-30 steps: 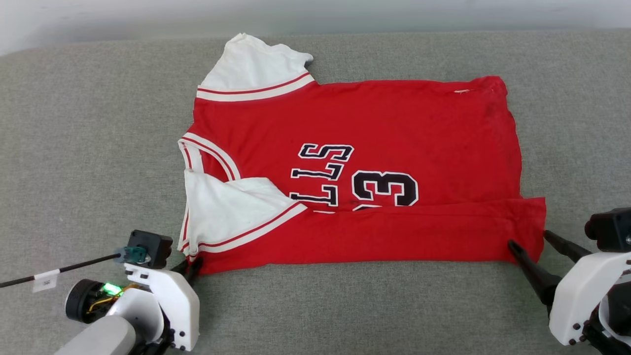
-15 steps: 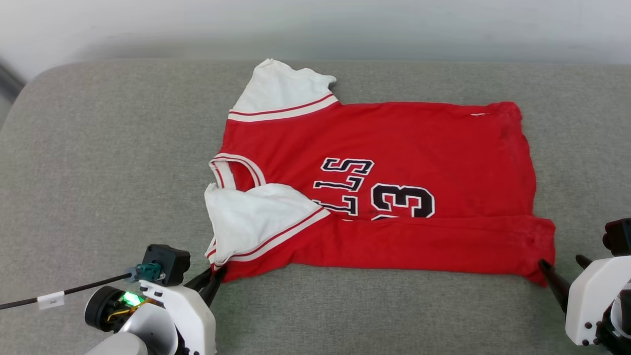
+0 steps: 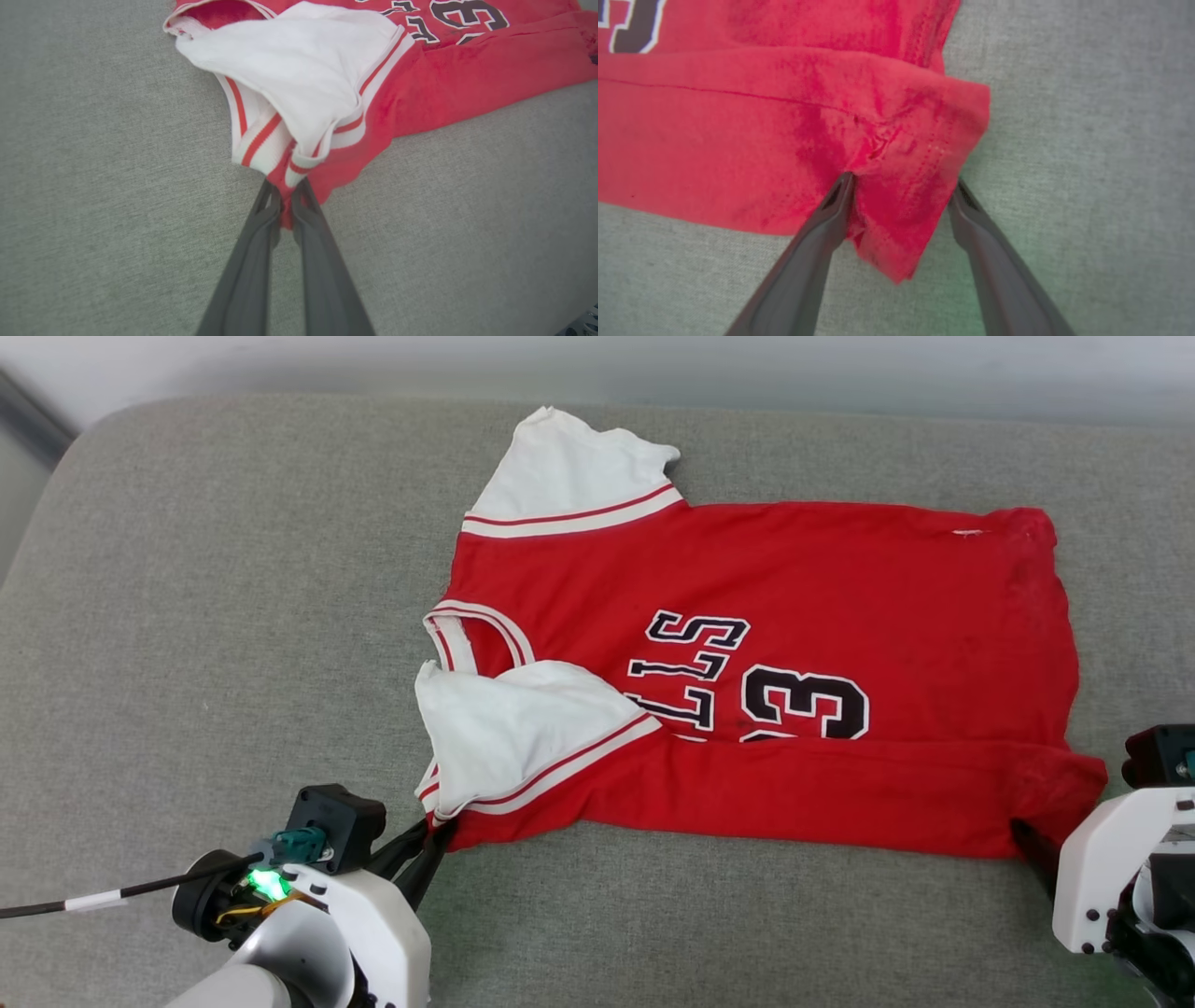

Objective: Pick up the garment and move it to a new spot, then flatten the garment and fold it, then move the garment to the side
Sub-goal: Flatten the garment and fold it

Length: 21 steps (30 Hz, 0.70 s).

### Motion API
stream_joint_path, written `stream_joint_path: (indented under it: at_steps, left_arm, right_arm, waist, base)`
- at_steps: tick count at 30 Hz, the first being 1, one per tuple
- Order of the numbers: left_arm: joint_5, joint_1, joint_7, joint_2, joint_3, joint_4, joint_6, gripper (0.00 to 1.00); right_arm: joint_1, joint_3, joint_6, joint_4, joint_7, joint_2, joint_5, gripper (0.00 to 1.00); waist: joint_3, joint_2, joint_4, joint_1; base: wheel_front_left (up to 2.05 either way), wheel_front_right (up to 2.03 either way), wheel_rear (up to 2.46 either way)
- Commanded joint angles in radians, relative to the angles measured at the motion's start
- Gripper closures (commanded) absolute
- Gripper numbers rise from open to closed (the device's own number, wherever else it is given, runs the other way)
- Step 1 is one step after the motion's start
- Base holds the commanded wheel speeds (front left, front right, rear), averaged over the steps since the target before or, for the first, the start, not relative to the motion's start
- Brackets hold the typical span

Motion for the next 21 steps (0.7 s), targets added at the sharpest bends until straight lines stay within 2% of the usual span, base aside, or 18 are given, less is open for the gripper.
stream_joint_path:
  at_steps: [1,2,3,4,10,15,21]
  left_arm:
    - [0.007,-0.008,0.004,0.003,-0.003,-0.003,0.002,1.00]
    - [0.008,-0.009,0.005,0.004,-0.005,-0.003,0.002,1.00]
    - [0.010,-0.010,0.006,0.005,-0.006,-0.003,0.001,1.00]
    - [0.007,-0.010,0.007,0.005,-0.006,-0.001,0.000,1.00]
    - [-0.014,0.011,0.016,0.012,-0.007,0.018,-0.006,1.00]
    - [-0.021,0.040,0.033,0.047,-0.016,0.017,-0.006,1.00]
    - [-0.039,0.115,0.050,0.094,-0.037,-0.008,0.011,1.00]
  right_arm:
    - [0.015,0.031,0.000,0.055,0.006,0.012,0.004,0.00]
    - [0.016,0.039,0.000,0.070,0.007,0.007,-0.001,0.20]
    - [0.017,0.044,0.000,0.085,0.007,0.002,-0.004,0.67]
    - [0.018,0.048,0.000,0.097,0.002,-0.002,-0.004,1.00]
    - [0.025,0.041,0.000,0.107,-0.007,-0.042,0.015,1.00]
    - [0.048,0.017,-0.001,0.042,-0.005,-0.098,0.031,1.00]
    - [0.160,-0.011,-0.001,-0.068,0.062,-0.155,0.078,1.00]
  waist:
    - [0.006,0.0000,0.005,0.0000]
    - [0.008,0.0000,0.006,0.0000]
    - [0.009,0.0000,0.007,0.0000]
    - [0.009,0.0000,0.008,0.0000]
    - [-0.026,0.0000,0.000,0.0000]
    - [-0.079,0.0000,-0.012,0.0000]
    - [-0.127,0.0000,-0.024,0.0000]
  base:
    - [0.00,0.00,0.00]
    - [0.00,0.00,0.00]
    - [0.00,0.00,0.00]
    - [0.00,0.00,0.00]
    - [0.00,0.00,0.00]
    - [0.00,0.00,0.00]
    - [0.00,0.00,0.00]
